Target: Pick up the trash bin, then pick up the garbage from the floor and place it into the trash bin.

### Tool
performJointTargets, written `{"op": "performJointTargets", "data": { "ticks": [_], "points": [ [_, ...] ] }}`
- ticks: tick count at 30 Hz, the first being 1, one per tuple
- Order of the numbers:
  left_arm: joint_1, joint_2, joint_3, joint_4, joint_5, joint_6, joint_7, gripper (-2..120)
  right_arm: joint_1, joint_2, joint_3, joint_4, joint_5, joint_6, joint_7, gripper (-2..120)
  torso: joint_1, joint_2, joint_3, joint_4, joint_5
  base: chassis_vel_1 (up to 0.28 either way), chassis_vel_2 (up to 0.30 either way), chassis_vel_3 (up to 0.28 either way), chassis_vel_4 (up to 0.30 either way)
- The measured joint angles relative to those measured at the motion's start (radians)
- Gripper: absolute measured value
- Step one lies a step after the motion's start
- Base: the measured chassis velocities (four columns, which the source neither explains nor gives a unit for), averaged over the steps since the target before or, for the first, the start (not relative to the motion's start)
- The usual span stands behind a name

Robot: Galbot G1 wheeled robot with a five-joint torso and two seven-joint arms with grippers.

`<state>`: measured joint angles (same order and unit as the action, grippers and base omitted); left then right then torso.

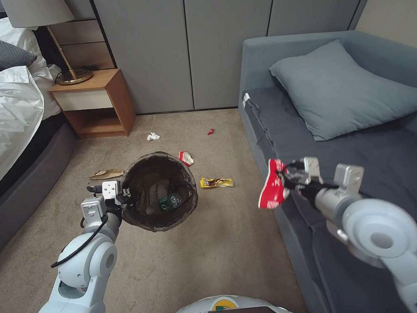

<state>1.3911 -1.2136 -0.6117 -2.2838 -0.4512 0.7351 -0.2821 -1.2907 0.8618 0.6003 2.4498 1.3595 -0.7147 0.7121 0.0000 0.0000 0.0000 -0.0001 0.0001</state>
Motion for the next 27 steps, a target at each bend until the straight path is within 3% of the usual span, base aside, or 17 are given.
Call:
{"op": "performJointTargets", "data": {
  "ticks": [7,12,16,17,20,21,24,25,27],
  "points": [
    [0.006,0.002,0.000,-0.010,-0.013,0.001,-0.011,0,0.279,-0.129,-0.042,0.002,0.169,0.002,-0.018,2,0.000,0.000,0.000,0.0002,0.0002,0.000,0.000,0.000,0.000],
    [0.009,0.004,-0.002,-0.015,-0.018,0.001,-0.014,0,0.392,-0.190,-0.074,-0.026,0.237,0.004,-0.055,2,0.000,0.000,0.000,-0.0002,0.0002,0.000,0.000,0.000,0.000],
    [0.012,0.004,-0.001,-0.020,-0.021,0.001,-0.016,0,0.630,-0.242,-0.204,-0.061,0.332,0.006,-0.069,2,0.000,0.000,0.000,0.0000,-0.0001,0.000,0.000,0.000,0.000],
    [0.012,0.004,-0.001,-0.020,-0.021,0.001,-0.016,0,0.630,-0.242,-0.204,-0.061,0.332,0.006,-0.069,2,0.000,0.000,0.000,0.0000,-0.0001,0.000,0.000,0.000,0.000],
    [0.010,0.002,0.002,-0.020,-0.020,0.001,-0.015,0,0.802,-0.234,-0.364,-0.098,0.382,0.007,-0.058,2,0.000,0.000,0.000,0.0001,-0.0003,0.000,0.000,0.000,0.000],
    [0.010,0.002,0.002,-0.020,-0.020,0.001,-0.015,0,0.802,-0.234,-0.364,-0.098,0.382,0.007,-0.058,2,0.000,0.000,0.000,0.0001,-0.0003,0.000,0.000,0.000,0.000],
    [0.009,0.001,0.003,-0.014,-0.019,0.001,-0.015,0,0.966,-0.192,-0.527,-0.135,0.411,0.009,-0.039,2,0.000,0.000,0.000,-0.0003,-0.0002,0.000,0.000,0.000,0.000],
    [0.009,0.001,0.003,-0.014,-0.019,0.001,-0.015,0,0.966,-0.192,-0.527,-0.135,0.411,0.009,-0.039,2,0.000,0.000,0.000,-0.0003,-0.0002,0.000,0.000,0.000,0.000],
    [0.008,0.000,-0.001,-0.010,-0.018,0.001,-0.014,0,1.097,-0.130,-0.668,-0.161,0.440,0.011,-0.009,2,0.000,0.000,0.000,0.0001,-0.0006,0.000,0.000,0.000,0.000]
  ]
}}
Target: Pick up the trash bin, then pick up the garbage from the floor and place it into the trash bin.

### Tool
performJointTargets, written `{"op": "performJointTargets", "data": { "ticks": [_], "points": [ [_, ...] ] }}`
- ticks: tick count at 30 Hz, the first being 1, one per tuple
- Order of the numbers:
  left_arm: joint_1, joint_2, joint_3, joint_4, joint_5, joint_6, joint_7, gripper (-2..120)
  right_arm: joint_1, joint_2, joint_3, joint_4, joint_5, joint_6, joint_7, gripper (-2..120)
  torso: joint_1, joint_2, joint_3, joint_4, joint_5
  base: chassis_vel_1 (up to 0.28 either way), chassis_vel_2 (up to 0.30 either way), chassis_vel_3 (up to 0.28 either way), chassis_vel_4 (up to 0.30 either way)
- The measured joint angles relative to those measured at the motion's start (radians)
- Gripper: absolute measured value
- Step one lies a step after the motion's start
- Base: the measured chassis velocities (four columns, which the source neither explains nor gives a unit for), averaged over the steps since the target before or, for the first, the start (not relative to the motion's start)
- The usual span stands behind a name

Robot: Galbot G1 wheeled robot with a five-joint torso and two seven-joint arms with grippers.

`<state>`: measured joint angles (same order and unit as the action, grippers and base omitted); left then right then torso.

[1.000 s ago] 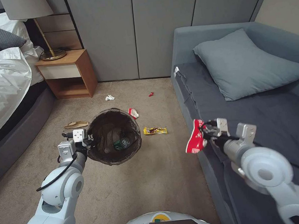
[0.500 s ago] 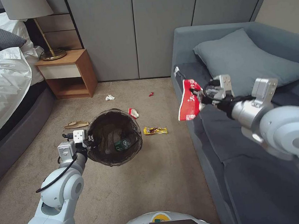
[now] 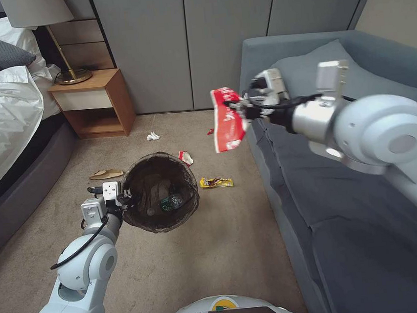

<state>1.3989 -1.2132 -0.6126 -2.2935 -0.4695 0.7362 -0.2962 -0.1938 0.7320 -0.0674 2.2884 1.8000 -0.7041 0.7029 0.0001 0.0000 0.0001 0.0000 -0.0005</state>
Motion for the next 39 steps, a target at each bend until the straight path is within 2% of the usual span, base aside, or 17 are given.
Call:
{"op": "performJointTargets", "data": {
  "ticks": [1,2,5,6,8,15,20,27,39],
  "points": [
    [0.000,0.000,-0.003,0.001,0.000,0.000,0.000,0,0.038,0.027,-0.047,-0.008,0.012,0.000,0.011,2,0.000,0.000,0.000,0.0004,0.0002,0.000,0.000,0.000,0.000],
    [0.000,0.000,-0.003,0.001,0.000,0.000,0.000,0,0.038,0.027,-0.047,-0.008,0.012,0.000,0.011,2,0.000,0.000,0.000,0.0004,0.0002,0.000,0.000,0.000,0.000],
    [-0.004,0.002,-0.008,0.007,0.000,0.000,0.001,0,0.152,0.113,-0.182,-0.047,0.039,0.002,0.041,2,0.000,0.000,0.000,0.0003,-0.0001,0.000,0.000,0.000,0.000],
    [-0.004,0.002,-0.008,0.007,0.000,0.000,0.001,0,0.152,0.113,-0.182,-0.047,0.039,0.002,0.041,2,0.000,0.000,0.000,0.0003,-0.0001,0.000,0.000,0.000,0.000],
    [-0.009,0.002,-0.010,0.013,0.000,0.000,0.002,0,0.200,0.158,-0.249,-0.081,0.042,0.006,0.058,2,0.000,0.000,0.000,0.0001,0.0000,0.000,0.000,0.000,0.000],
    [-0.019,0.002,-0.015,0.029,0.000,-0.001,0.003,0,0.212,0.240,-0.358,-0.123,0.036,0.025,0.105,2,0.000,0.000,0.000,0.0000,0.0002,0.000,0.000,0.000,0.000],
    [-0.021,0.002,-0.016,0.033,0.000,-0.001,0.003,0,0.205,0.263,-0.396,-0.142,0.025,0.028,0.113,2,0.000,0.000,0.000,-0.0001,0.0003,0.000,0.000,0.000,0.000],
    [-0.024,-0.001,-0.015,0.043,0.000,-0.001,0.006,0,0.173,0.352,-0.453,-0.206,-0.013,0.033,0.133,2,0.000,0.000,0.000,0.0000,0.0003,0.000,0.000,0.000,0.000],
    [-0.020,-0.001,-0.027,0.046,0.000,-0.001,0.011,0,0.101,0.443,-0.514,-0.296,-0.099,0.034,0.137,2,0.000,0.000,0.000,-0.0001,0.0005,0.000,0.000,0.000,0.000]
  ]
}}
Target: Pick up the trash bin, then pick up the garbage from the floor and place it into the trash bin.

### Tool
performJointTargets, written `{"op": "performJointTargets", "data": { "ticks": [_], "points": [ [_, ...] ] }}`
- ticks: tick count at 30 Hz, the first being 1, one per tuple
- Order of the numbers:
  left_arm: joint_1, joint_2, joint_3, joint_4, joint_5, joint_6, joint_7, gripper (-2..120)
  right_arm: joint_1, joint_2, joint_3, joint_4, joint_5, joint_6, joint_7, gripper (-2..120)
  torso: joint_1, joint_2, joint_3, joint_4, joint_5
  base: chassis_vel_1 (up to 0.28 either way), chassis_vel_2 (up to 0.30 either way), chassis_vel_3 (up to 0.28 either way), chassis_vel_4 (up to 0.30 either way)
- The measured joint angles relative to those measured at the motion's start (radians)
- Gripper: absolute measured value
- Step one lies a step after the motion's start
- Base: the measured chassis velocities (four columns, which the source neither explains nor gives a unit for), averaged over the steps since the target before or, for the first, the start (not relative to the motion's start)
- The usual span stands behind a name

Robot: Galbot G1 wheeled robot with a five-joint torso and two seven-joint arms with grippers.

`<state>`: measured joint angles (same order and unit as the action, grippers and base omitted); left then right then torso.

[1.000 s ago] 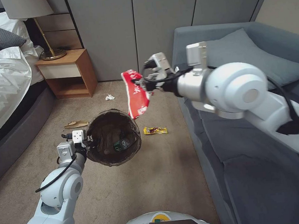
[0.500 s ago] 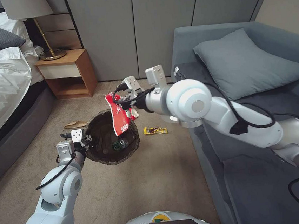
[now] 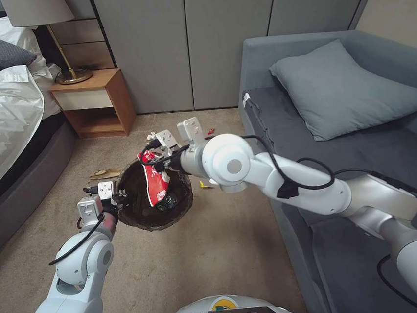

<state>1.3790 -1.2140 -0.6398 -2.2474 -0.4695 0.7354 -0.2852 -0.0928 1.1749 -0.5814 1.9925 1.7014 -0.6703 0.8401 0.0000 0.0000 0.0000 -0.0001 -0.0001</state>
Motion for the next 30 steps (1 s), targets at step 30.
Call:
{"op": "performJointTargets", "data": {
  "ticks": [30],
  "points": [
    [0.006,0.001,-0.015,0.002,-0.005,0.000,0.008,0,-0.058,0.144,-0.077,-0.271,-0.192,0.016,-0.053,42,0.000,0.000,0.000,0.0000,0.0001,0.000,0.000,0.000,0.000]
  ]
}}
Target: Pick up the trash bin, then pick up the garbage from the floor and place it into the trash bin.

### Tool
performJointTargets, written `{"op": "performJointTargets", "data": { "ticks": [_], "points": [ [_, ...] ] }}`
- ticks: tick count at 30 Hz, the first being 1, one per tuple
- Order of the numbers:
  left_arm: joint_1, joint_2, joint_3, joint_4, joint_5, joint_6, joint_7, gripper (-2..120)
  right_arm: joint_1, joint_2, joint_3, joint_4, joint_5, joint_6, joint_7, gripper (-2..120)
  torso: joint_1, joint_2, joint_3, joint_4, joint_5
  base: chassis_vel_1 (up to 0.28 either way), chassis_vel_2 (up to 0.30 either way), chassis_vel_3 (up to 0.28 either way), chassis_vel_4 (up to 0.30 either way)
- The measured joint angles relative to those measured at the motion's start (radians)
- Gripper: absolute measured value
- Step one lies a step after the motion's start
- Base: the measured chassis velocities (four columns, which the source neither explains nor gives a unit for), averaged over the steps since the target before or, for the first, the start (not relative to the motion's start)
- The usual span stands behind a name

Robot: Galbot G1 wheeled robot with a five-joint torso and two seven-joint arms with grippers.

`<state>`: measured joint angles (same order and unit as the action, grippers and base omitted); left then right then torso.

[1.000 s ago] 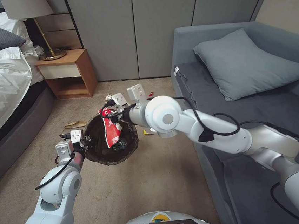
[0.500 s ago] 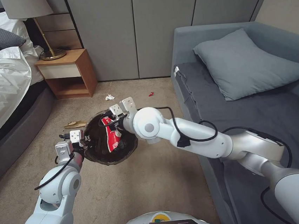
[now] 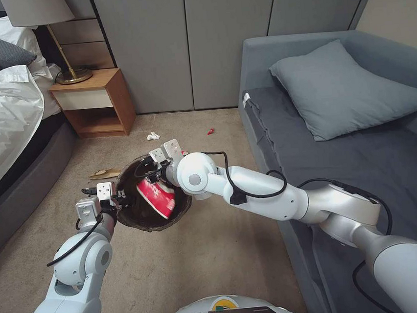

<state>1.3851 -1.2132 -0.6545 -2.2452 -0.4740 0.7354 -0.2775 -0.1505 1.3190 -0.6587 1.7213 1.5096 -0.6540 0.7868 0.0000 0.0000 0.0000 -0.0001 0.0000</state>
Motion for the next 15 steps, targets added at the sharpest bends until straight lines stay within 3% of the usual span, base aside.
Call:
{"op": "performJointTargets", "data": {
  "ticks": [2,4,7,9,11,15],
  "points": [
    [0.002,0.000,-0.004,0.000,-0.001,0.000,0.001,0,-0.001,0.006,0.000,-0.012,-0.012,0.009,-0.003,55,0.000,0.000,0.000,0.0001,0.0000,0.000,0.000,0.000,0.000],
    [0.002,0.001,-0.005,0.000,-0.002,0.000,0.001,0,-0.001,0.008,0.000,-0.016,-0.014,0.010,-0.004,55,0.000,0.000,0.000,0.0001,0.0000,0.000,0.000,0.000,0.000],
    [0.003,0.003,-0.006,0.000,-0.005,0.000,0.000,0,-0.001,0.013,0.000,-0.018,-0.015,0.011,-0.004,73,0.000,0.000,0.000,0.0001,0.0000,0.000,0.000,0.000,0.000],
    [0.002,0.003,-0.006,0.000,-0.005,0.000,0.000,0,0.000,0.013,-0.001,-0.018,-0.015,0.011,-0.004,75,0.000,0.000,0.000,0.0000,0.0000,0.000,0.000,0.000,0.000],
    [0.002,0.004,-0.006,-0.001,-0.006,0.000,-0.001,0,0.002,0.014,0.000,-0.006,-0.014,0.011,-0.003,88,0.000,0.000,0.000,0.0001,0.0000,0.000,0.000,0.000,0.000],
    [0.001,0.005,-0.006,-0.004,-0.008,0.000,-0.002,0,0.011,0.005,0.006,0.026,-0.013,0.015,0.001,93,0.000,0.000,0.000,0.0001,0.0000,0.000,0.000,0.000,0.000]
  ]
}}
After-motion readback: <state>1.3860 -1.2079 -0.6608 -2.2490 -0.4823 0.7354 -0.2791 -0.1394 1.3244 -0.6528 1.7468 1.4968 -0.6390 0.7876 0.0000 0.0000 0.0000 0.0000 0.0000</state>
